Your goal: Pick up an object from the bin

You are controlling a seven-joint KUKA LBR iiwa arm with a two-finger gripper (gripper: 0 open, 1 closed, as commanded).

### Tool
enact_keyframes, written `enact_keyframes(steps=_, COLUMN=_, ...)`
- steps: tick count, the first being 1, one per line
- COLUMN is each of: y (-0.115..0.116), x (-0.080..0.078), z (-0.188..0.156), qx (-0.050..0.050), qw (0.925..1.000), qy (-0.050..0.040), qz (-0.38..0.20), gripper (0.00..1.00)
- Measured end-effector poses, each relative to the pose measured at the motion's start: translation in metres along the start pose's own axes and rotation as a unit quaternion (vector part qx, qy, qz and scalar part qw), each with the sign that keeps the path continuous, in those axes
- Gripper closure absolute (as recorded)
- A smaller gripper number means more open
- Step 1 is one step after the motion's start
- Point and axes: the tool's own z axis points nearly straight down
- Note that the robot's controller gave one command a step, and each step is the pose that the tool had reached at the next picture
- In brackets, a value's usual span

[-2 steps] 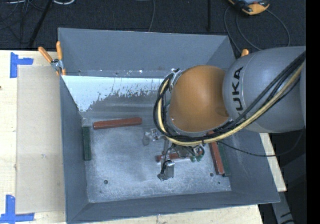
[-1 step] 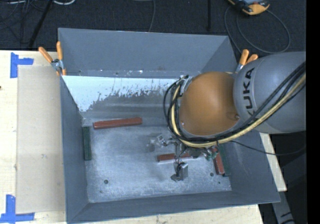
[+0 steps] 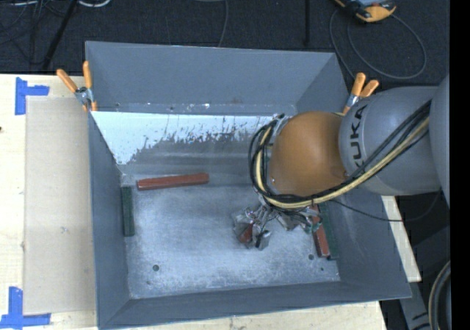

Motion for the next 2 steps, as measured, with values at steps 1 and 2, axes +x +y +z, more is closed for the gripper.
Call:
enact_keyframes(steps=1, y=0.000, x=0.000, z=0.000, qx=0.000, qw=1.0000, qy=0.0000, qz=0.000, gripper=1.00)
enact_keyframes(steps=2, y=-0.011, x=0.010, z=-0.042, qx=-0.002, qw=1.0000, qy=0.0035, qz=0.006, gripper=1.00)
